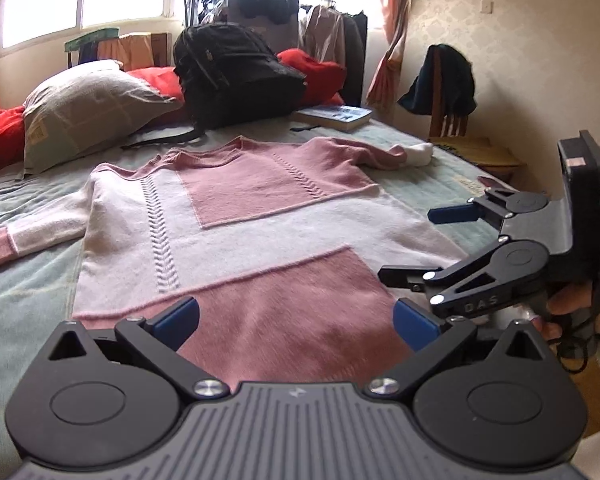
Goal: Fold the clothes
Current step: 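Move the open left gripper to the pink sleeve cuff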
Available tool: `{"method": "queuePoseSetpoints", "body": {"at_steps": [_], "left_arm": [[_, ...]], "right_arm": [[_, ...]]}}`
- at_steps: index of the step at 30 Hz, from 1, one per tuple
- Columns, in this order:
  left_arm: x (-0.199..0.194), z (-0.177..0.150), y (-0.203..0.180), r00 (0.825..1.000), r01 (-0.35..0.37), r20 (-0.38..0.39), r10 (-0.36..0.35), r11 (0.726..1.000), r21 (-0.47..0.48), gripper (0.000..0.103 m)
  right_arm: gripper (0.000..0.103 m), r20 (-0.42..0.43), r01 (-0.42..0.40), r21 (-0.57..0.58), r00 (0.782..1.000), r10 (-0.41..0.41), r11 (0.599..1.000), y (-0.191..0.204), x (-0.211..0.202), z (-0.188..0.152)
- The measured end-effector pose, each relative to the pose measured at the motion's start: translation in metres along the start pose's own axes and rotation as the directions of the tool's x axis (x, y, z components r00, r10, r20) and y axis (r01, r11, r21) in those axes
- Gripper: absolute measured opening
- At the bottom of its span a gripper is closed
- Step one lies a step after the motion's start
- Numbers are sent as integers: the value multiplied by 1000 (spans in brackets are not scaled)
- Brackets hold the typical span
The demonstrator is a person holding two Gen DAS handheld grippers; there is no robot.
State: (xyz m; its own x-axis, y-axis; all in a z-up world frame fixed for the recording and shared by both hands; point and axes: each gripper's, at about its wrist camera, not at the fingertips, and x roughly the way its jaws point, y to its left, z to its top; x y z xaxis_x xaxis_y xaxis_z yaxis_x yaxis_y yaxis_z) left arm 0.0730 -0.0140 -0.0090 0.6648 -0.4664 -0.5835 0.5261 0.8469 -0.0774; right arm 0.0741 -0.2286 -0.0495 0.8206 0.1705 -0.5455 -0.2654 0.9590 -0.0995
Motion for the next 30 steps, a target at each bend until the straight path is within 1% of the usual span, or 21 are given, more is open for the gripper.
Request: {"method": "queuePoseSetpoints", "body": {"at_steps": [3,6,9,11,13,15,17,18,22,24,25,26,27,28,30], "left_arm": [[24,13,9,999,-3,-33,3,1000,-9,102],[52,19,19,997,1,-77,-4,999,-34,102],[78,17,29,992,12,-125,-21,997,-74,102],[98,8,41,982,42,-176,-66,990,-138,102],[108,0,51,981,52,-172,-85,981,-188,102],[105,9,53,974,66,-200,-104,980,-190,102],[101,19,56,966,81,-227,-124,978,-193,102],[97,25,61,965,93,-224,-138,975,-200,102],[74,57,102,980,86,-153,-123,970,-228,102],[64,71,133,991,38,-118,-70,967,-250,102],[60,75,150,994,2,-108,-32,964,-267,102],[55,78,168,995,-33,-99,5,958,-286,102],[52,78,188,995,-62,-91,34,945,-321,102],[49,71,207,995,-69,-87,39,924,-376,102],[43,55,246,996,-82,-79,51,873,-481,102]], "right_arm": [[103,-33,-4,63,999,6,998,-10,25,-4],[103,-103,-13,126,994,26,992,-22,45,-20],[103,-122,-22,156,992,41,987,-33,45,-34],[103,-132,-27,174,990,51,984,-39,40,-33],[103,-140,-7,197,990,35,980,-45,36,-28],[103,-144,4,229,989,30,973,-51,35,-23],[103,-121,-16,272,991,51,962,-58,33,-15],[103,-104,-38,290,992,71,956,-62,32,-10],[103,-52,-110,313,990,133,943,-67,33,10],[103,-29,-134,315,988,151,940,-66,33,17],[103,-21,-146,318,987,160,937,-66,33,19],[103,-14,-156,323,985,169,934,-65,34,20],[103,-9,-166,330,984,179,929,-65,36,21],[103,-8,-175,338,982,189,925,-65,39,22],[103,-7,-187,360,979,203,914,-67,44,24]]}}
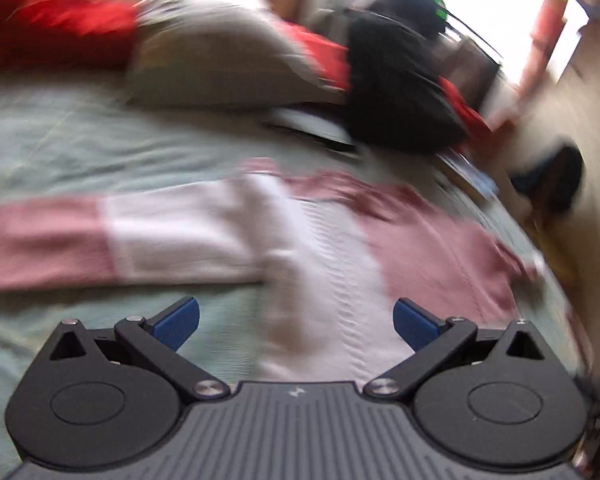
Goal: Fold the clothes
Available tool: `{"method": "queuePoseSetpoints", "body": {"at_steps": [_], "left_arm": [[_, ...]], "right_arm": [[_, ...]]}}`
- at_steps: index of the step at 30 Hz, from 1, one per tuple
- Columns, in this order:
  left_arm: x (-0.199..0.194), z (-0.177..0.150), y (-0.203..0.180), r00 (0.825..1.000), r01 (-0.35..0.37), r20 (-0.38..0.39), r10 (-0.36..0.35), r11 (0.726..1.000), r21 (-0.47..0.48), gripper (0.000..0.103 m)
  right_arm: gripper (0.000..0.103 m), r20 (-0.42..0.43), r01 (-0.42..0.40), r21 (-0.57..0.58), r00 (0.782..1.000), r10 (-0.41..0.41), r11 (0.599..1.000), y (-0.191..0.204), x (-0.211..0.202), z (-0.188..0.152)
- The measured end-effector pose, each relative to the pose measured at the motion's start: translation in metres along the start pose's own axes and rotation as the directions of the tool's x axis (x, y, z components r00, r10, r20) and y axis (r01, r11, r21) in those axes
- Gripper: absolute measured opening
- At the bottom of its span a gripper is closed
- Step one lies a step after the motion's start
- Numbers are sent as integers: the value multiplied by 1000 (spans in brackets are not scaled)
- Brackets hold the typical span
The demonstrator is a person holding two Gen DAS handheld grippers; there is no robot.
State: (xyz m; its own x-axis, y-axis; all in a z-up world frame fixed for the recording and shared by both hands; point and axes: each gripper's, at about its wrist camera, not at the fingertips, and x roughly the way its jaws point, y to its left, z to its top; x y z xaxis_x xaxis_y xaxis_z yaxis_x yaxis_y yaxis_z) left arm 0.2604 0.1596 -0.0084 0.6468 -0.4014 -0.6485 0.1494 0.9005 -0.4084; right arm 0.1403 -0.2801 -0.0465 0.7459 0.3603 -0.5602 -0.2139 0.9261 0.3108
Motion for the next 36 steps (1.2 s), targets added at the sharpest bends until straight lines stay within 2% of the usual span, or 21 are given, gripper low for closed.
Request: {"method": "queuePoseSetpoints", "body": {"at_steps": [3,7,8,12,15,19,28,33,34,36], "left_arm": [[-2,0,60,1000,-1,15,4,985,-171,102],[3,-19,117,1000,15,25,-7,943,-334,102],[4,-21,130,999,21,34,-9,931,-363,102],[4,-24,168,989,126,132,-72,876,-465,102],[9,-21,187,980,166,181,-81,837,-522,102],[15,-13,200,969,204,233,-86,812,-547,102],[25,1,228,940,243,338,-36,766,-595,102],[27,1,221,938,276,337,-84,770,-576,102],[28,0,219,935,281,341,-92,779,-561,102],[28,-2,223,927,302,362,-97,765,-569,102]], "right_arm": [[103,0,-7,29,1000,7,1000,-2,8,5],[103,4,-8,52,1000,8,999,-1,20,11],[103,3,-10,59,1000,10,998,0,24,13],[103,-2,-21,69,1000,21,997,8,37,20],[103,6,-11,39,1000,11,999,20,42,23],[103,14,-9,0,1000,9,1000,36,49,27],[103,19,21,-88,1000,-20,996,55,52,27],[103,18,25,-89,1000,-23,996,56,49,26],[103,17,24,-92,1000,-23,995,57,50,25],[103,7,24,-90,1000,-23,996,57,53,25]]}}
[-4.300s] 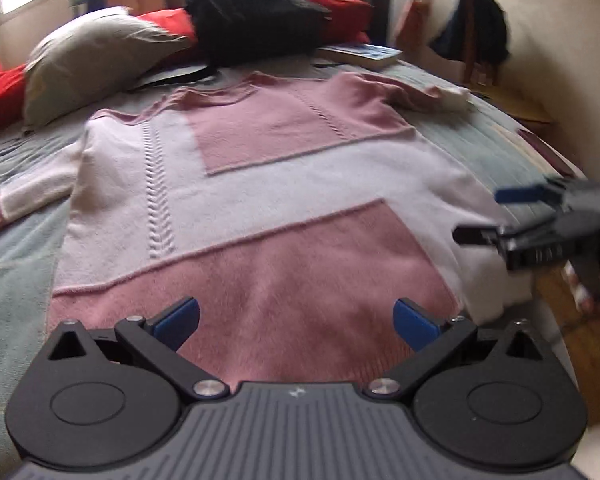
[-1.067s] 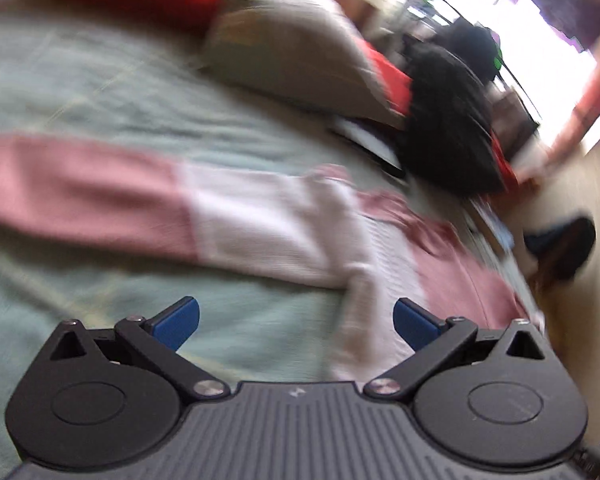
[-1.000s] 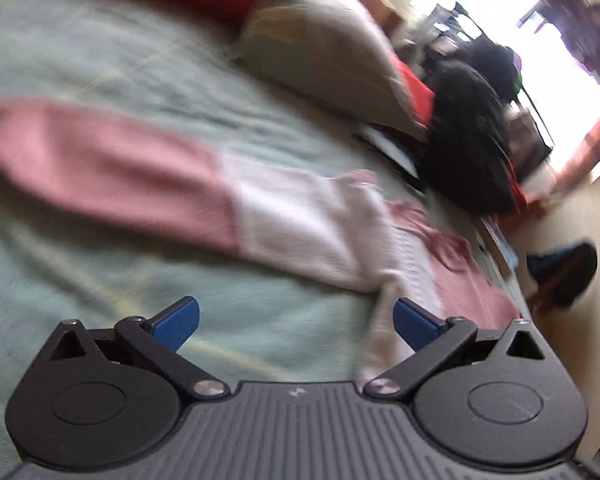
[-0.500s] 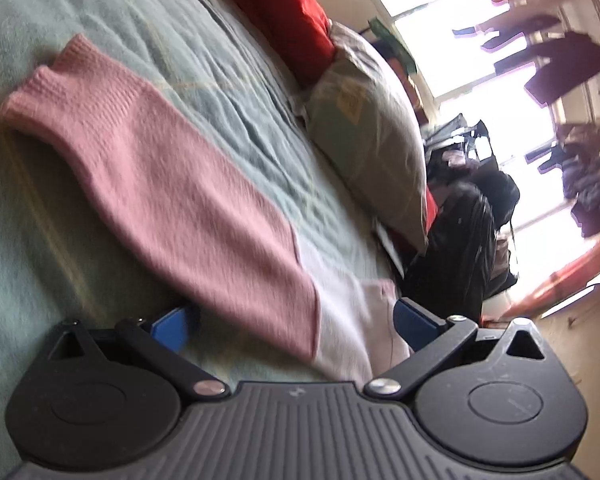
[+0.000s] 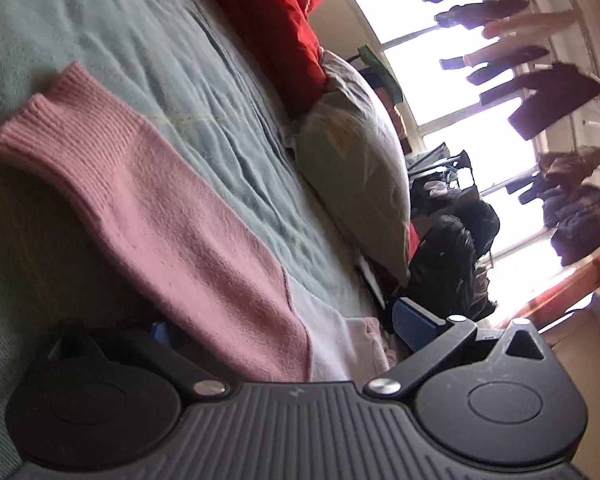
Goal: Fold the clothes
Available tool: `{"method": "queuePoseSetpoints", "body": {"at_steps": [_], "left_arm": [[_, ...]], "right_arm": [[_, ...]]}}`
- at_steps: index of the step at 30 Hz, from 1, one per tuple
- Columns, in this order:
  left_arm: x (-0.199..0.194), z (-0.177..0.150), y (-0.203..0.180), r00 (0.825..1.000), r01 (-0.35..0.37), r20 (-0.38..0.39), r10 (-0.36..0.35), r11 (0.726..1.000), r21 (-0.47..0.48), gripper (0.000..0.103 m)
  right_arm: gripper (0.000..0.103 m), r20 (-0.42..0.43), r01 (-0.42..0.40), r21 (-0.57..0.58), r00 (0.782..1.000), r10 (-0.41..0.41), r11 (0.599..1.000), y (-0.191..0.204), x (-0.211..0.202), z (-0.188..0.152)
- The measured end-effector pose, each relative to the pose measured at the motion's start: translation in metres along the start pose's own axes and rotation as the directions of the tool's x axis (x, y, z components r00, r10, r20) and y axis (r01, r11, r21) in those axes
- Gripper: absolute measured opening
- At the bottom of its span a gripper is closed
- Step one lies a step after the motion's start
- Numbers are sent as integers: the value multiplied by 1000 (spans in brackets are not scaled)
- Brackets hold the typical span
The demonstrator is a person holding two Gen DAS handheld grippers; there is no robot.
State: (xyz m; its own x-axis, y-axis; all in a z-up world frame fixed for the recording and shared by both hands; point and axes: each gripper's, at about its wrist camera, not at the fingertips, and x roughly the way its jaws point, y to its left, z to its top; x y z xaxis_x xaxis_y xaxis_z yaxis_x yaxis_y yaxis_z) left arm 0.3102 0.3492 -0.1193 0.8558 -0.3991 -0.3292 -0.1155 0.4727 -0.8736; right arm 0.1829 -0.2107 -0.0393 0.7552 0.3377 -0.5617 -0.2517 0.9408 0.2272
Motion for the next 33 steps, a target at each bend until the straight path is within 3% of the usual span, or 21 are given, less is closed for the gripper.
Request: {"method": "queuePoseSetpoints", "body": {"at_steps": [1,4,7,9,11,21,33], "left_arm": [[-2,4,4,1000,7,16,-7,1000,-21,101],[-3,17,16,998,-11,57,16,996,-84,81],[0,22,28,996,-56,58,63,992,-115,50],[1,22,36,993,-90,60,99,986,-137,20],[4,22,38,989,-125,60,134,983,-138,11],[10,24,9,968,-243,58,243,970,-4,7],[-5,48,-14,953,-295,116,280,943,151,7]], "right_arm": [[103,-6,1,3,1000,0,1000,0,2,0],[103,-10,-4,5,1000,4,1000,2,4,-1],[103,-10,13,-18,1000,-13,1000,5,4,-4],[103,-12,33,-33,999,-34,999,6,4,-5],[103,-14,39,-36,999,-40,999,6,4,-6],[103,-5,56,-75,998,-56,996,11,-1,-4],[103,-11,63,-104,998,-65,993,19,1,-3]]}}
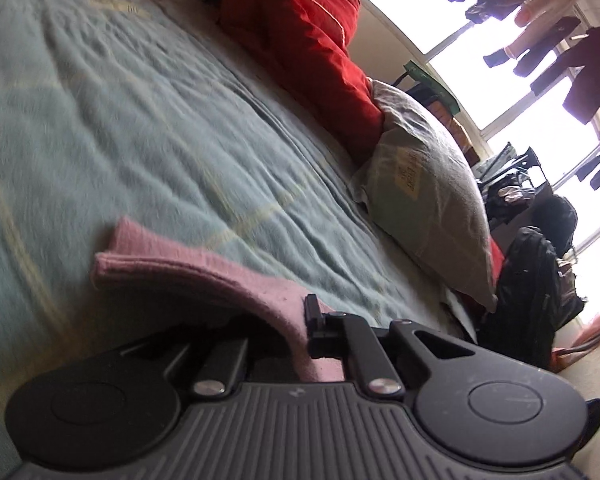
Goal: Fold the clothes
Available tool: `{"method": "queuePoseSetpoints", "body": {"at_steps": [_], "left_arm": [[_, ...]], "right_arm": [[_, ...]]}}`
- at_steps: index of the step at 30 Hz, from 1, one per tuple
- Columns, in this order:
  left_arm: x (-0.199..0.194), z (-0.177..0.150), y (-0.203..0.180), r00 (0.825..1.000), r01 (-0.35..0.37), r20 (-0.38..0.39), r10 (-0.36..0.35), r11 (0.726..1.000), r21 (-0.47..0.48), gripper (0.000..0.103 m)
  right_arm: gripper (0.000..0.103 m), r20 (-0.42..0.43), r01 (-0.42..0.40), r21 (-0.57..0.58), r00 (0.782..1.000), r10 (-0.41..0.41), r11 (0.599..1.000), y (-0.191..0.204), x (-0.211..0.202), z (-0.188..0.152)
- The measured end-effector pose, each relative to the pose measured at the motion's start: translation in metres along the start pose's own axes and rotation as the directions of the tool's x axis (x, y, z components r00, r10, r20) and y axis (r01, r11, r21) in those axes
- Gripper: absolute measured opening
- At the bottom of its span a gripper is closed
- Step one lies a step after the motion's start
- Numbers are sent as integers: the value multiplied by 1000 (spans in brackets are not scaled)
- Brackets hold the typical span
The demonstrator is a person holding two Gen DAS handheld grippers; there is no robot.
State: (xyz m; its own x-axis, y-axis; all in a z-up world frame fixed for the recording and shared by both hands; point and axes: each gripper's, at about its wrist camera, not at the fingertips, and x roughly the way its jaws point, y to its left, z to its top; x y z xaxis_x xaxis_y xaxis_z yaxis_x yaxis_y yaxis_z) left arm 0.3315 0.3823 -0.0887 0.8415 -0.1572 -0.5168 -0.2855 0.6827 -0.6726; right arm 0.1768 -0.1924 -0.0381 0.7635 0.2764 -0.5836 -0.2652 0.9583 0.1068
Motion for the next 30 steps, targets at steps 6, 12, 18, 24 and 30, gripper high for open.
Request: {"method": "queuePoseSetpoints", "body": {"at_steps": [6,12,18,24,30], "left_arm": [[2,21,7,999,-30,21,30,1000,5,7],[14,35,8,998,-61,26,61,998,26,7],[8,36,29,1000,10,0,-10,996,-93,28],[-4,33,73,992,123,21,-122,944,-307,44],[-6,35,62,996,45,91,-20,960,-275,3]], "right_arm": [[103,-9,9,-17,1000,-9,1000,2,1,0],[103,-27,14,-17,1000,-14,1000,5,6,-1],[103,-26,22,-48,999,-23,999,9,5,-2],[103,-35,10,-31,999,-11,999,9,8,-2],[103,-41,13,-45,999,-15,999,16,10,-3]]}}
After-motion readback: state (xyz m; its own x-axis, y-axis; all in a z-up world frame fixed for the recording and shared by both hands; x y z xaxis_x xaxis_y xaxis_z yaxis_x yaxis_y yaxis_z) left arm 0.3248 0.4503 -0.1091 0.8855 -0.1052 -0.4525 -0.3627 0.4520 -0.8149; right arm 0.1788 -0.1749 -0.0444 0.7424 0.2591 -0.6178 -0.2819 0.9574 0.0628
